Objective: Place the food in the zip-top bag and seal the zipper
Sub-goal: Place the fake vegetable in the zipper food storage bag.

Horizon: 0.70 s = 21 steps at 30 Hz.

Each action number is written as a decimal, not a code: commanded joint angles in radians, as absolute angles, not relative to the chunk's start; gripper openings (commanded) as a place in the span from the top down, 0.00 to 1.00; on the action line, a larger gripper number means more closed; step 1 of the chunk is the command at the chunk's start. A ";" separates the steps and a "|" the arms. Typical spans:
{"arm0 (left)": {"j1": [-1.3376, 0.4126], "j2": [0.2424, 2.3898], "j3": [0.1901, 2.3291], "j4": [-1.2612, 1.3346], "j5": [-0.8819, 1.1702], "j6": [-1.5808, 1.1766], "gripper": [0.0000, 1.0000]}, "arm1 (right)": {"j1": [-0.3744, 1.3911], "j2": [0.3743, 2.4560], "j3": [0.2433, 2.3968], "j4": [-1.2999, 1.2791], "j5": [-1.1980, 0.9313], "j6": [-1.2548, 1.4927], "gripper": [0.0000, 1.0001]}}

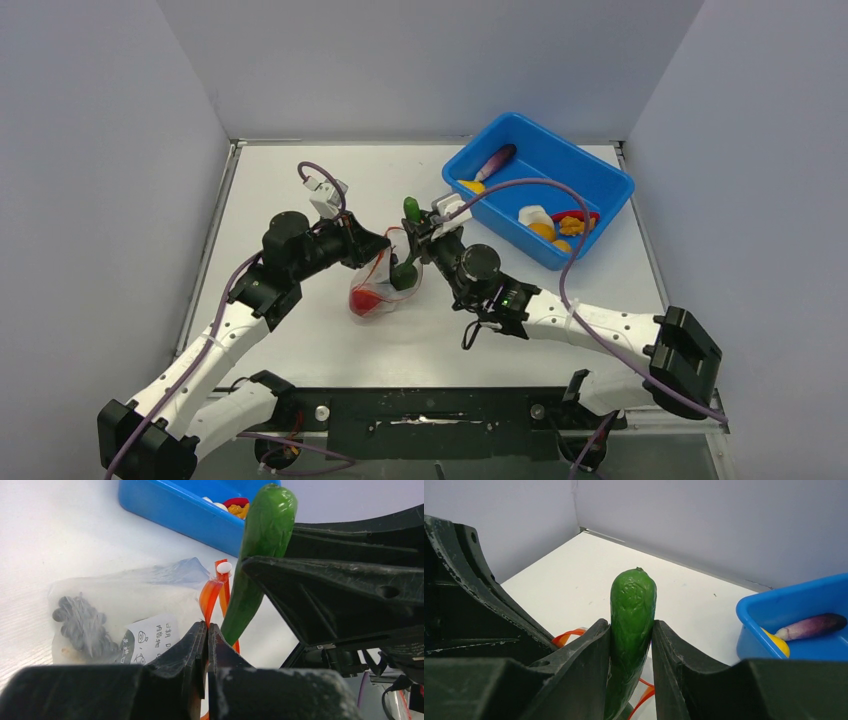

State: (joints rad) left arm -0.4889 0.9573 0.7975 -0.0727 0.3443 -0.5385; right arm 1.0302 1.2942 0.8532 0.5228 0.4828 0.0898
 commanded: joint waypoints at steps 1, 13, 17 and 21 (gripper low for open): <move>-0.482 0.934 0.845 -0.043 0.359 -0.543 1.00 | 1.062 1.331 0.836 0.767 0.534 -0.037 0.72; -0.481 0.922 0.846 -0.061 0.362 -0.514 1.00 | 1.134 1.377 0.778 0.873 0.567 -0.116 0.64; -0.481 0.919 0.848 -0.067 0.355 -0.512 1.00 | 1.144 1.381 0.762 0.871 0.600 -0.113 0.58; -0.481 0.915 0.847 -0.070 0.352 -0.511 1.00 | 1.145 1.371 0.762 0.814 0.609 -0.086 0.54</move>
State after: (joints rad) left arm -0.4870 0.9421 0.7975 -0.0944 0.3477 -0.5293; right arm 1.1400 1.3861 0.7597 0.7723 0.5640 -0.1032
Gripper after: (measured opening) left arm 0.015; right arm 0.447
